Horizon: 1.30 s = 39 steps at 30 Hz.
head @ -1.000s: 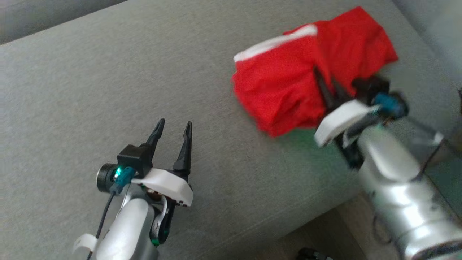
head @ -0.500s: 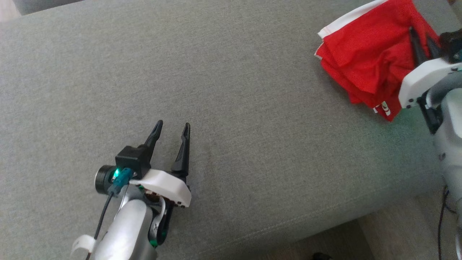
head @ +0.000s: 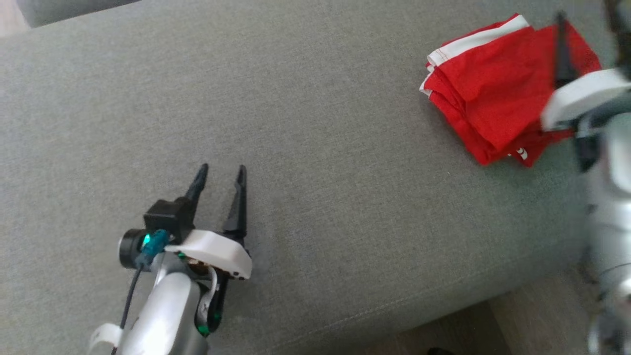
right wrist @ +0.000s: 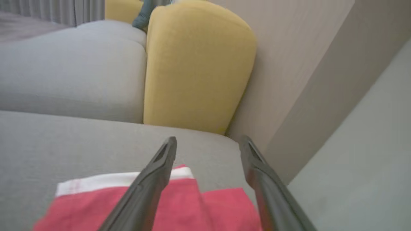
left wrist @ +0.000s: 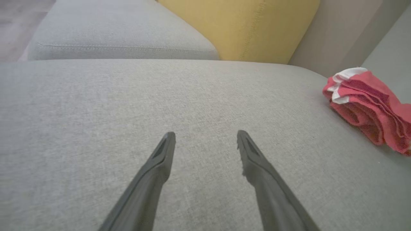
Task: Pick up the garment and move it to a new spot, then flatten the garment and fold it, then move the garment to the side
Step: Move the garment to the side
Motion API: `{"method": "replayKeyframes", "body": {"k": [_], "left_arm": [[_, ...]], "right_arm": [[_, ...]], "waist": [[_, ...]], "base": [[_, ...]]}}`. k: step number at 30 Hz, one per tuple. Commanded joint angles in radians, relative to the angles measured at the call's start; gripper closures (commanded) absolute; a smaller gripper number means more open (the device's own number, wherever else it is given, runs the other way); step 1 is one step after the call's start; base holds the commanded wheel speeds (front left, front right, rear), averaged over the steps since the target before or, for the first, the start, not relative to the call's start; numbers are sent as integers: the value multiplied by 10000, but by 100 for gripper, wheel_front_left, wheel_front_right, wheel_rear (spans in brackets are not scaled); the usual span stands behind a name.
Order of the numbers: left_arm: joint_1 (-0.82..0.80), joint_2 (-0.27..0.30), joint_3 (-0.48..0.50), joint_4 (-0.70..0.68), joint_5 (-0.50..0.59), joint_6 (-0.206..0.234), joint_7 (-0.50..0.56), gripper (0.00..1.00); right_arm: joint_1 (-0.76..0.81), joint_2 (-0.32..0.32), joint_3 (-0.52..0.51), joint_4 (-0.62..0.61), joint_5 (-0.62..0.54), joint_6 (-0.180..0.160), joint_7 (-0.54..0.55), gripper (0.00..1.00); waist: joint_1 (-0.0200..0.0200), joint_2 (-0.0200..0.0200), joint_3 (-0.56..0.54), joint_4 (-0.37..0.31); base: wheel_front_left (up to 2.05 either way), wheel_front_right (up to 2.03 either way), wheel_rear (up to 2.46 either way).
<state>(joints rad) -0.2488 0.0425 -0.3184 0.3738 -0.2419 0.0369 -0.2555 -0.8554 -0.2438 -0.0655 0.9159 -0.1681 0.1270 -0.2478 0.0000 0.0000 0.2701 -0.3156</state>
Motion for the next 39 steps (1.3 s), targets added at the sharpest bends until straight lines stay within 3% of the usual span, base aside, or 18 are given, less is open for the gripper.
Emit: {"method": "replayKeyframes", "body": {"k": [1,5,11,17,24,39], "left_arm": [[-123,77,447,-353,-12,128,-63,0],[7,77,739,-408,-18,315,-63,0],[249,77,1146,-512,-114,574,-63,0],[513,77,1433,-470,-99,760,-63,0],[848,77,1731,-429,78,914,-63,0],[1542,77,2215,-626,334,970,-63,0]], "right_arm": [[253,474,71,-609,15,37,-115,0],[909,1356,253,-1694,385,37,-134,0],[2257,1868,873,-2732,1058,37,-137,0],[3381,1930,1392,-3021,1972,37,-138,0],[4255,1933,1630,-3354,2846,37,-138,0],[5378,1935,1944,-3612,3431,37,-139,0]], "waist": [[0,0,-109,85],[0,0,-351,397],[0,0,-752,1207],[0,0,-1107,2109],[0,0,-1468,2707],[0,0,-2280,2988]], "base": [[0,0,0],[0,0,0],[0,0,0],[0,0,0],[0,0,0],[0,0,0]]}}
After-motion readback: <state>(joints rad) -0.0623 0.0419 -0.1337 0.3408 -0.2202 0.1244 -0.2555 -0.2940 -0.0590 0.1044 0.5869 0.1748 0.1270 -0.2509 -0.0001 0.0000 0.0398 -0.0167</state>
